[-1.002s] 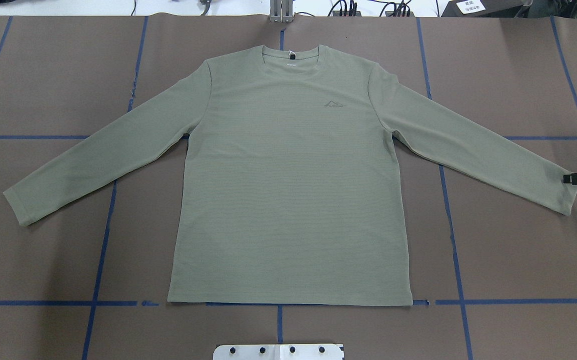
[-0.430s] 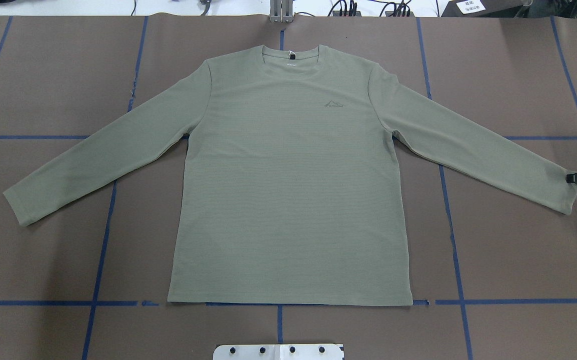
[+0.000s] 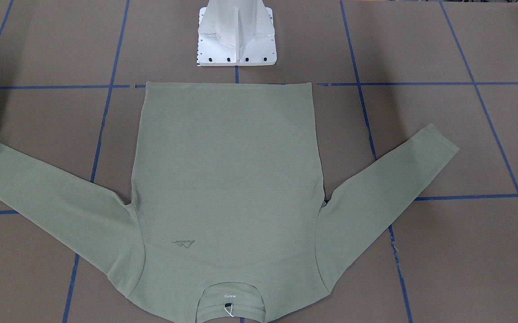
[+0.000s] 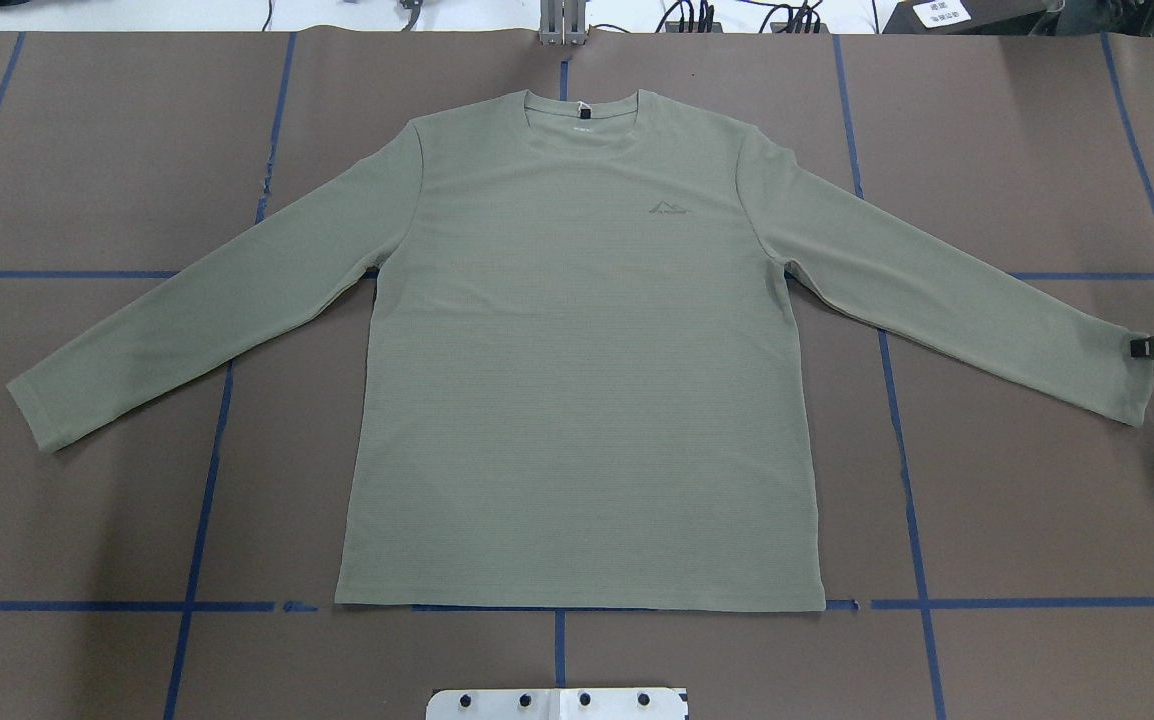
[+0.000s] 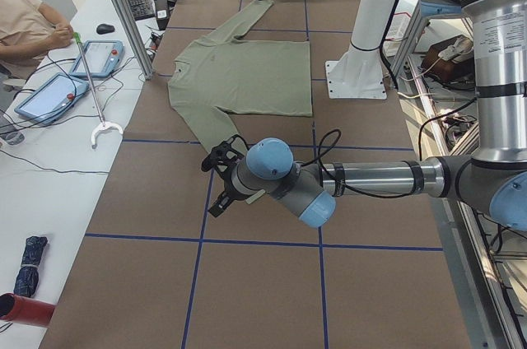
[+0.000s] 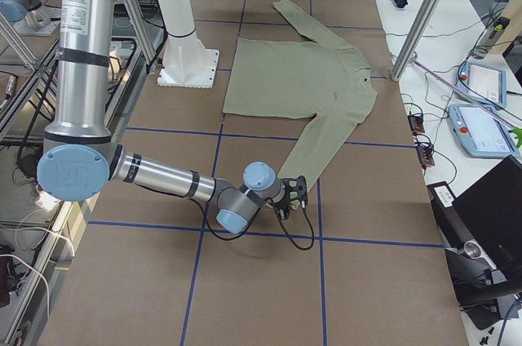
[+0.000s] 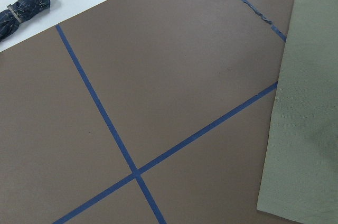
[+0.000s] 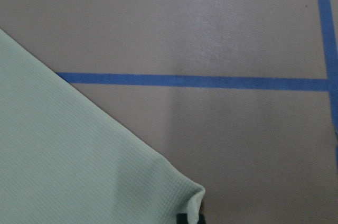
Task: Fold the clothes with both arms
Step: 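Lift the grasped sleeve cuff off the table with the right gripper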
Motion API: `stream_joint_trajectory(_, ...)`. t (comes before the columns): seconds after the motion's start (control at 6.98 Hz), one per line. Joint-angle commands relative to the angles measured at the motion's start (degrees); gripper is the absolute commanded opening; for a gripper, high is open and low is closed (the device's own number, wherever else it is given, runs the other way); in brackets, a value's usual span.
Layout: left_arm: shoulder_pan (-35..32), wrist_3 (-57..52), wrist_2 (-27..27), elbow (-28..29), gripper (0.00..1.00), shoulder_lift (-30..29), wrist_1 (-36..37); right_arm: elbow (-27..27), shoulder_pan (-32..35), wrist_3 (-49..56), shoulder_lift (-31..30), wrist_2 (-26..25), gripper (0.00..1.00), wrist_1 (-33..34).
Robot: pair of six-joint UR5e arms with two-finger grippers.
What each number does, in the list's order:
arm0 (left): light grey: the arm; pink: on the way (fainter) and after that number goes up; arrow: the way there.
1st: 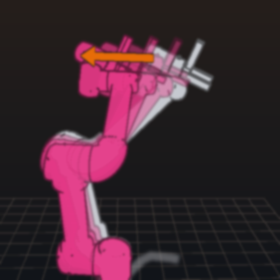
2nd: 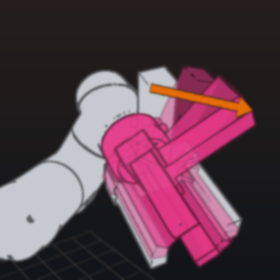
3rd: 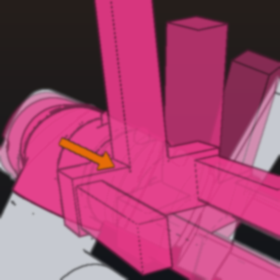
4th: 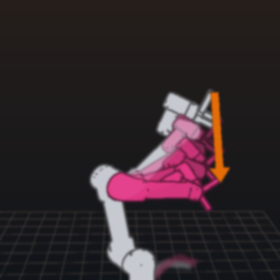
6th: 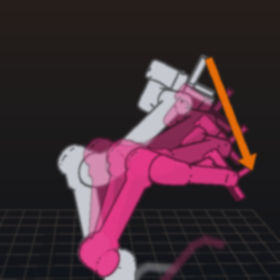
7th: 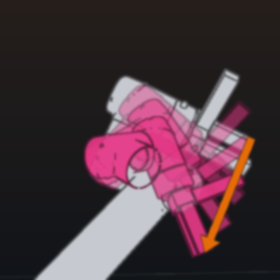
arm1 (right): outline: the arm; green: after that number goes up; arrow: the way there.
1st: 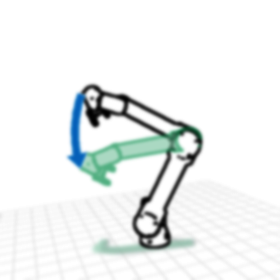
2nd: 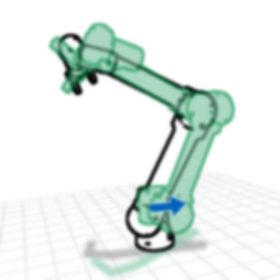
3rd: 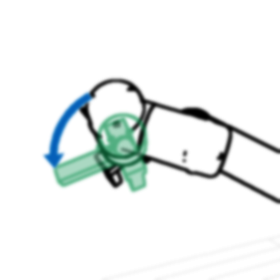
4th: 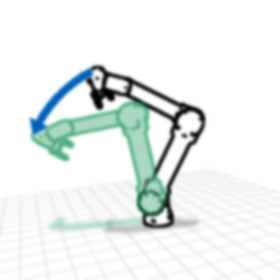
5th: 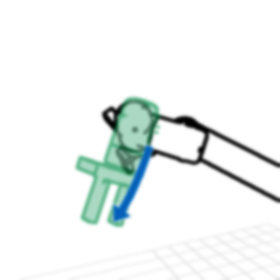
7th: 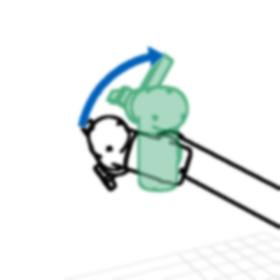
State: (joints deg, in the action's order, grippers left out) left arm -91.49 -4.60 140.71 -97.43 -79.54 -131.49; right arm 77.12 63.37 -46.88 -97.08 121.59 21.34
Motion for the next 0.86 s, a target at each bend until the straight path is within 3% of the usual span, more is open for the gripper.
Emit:
stream_joint_trajectory(0.0, 0.0, 0.1, 0.0, 0.0, 1.00, -0.1, 0.0, 14.0, 1.3, -0.1, -1.2, 1.8, 0.00, 14.5)
stream_joint_trajectory(0.29, 0.0, 0.4, 0.0, 0.0, 1.00, -0.1, 0.0, 34.7, 0.9, -0.5, 0.2, 0.8, 0.00, 41.7)
stream_joint_trajectory(0.43, 0.0, 0.4, 0.0, 0.0, 1.00, -0.1, 0.0, 40.6, 0.8, -1.0, 5.8, 0.7, 0.00, 54.1)
stream_joint_trajectory(0.57, 0.0, 0.4, -0.1, 0.1, 1.00, -0.1, 0.0, 42.4, 0.5, -2.9, 15.0, 0.6, 0.00, 65.7)
stream_joint_trajectory(0.72, 0.0, 0.4, -0.1, 0.0, 1.00, -0.1, 0.0, 42.1, -2.8, -7.5, 28.0, -2.2, 0.00, 79.6)
